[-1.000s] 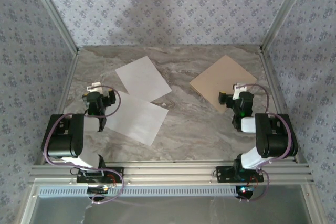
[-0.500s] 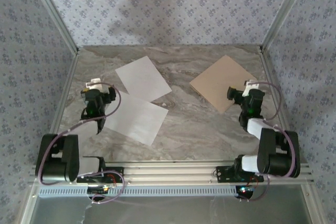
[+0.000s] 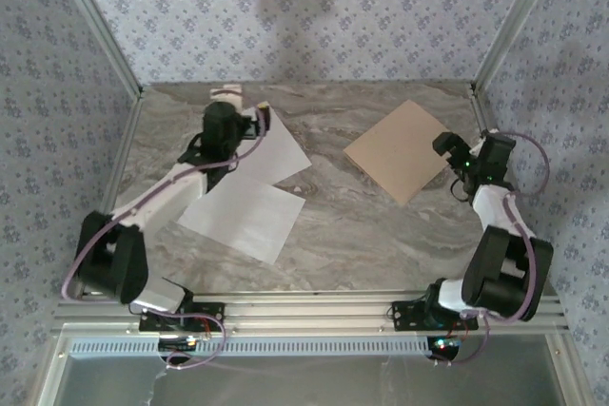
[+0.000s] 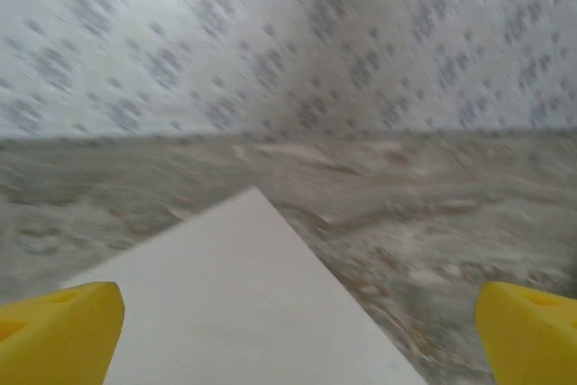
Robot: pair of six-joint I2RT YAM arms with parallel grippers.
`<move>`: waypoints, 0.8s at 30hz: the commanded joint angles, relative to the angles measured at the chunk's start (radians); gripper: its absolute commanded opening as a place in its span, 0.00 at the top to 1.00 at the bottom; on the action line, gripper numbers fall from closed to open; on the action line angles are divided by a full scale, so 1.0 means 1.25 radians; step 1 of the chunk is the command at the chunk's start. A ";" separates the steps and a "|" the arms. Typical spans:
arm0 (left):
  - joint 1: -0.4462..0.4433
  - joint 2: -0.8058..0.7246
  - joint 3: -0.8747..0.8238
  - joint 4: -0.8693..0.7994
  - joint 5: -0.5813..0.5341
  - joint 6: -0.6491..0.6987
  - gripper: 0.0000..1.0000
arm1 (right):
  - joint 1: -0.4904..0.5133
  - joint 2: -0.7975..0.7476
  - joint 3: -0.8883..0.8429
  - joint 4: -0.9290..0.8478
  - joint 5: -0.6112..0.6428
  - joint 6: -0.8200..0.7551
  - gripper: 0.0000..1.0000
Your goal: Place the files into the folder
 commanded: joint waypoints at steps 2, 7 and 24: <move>-0.027 0.130 0.133 -0.115 0.106 -0.094 0.00 | 0.011 0.054 0.020 -0.040 -0.111 0.080 0.00; -0.061 0.279 0.259 -0.141 0.202 -0.124 0.00 | 0.035 0.096 0.029 -0.045 -0.109 0.072 0.00; -0.117 0.679 0.758 -0.371 0.400 -0.128 0.10 | 0.096 0.185 0.100 -0.113 -0.056 0.055 0.01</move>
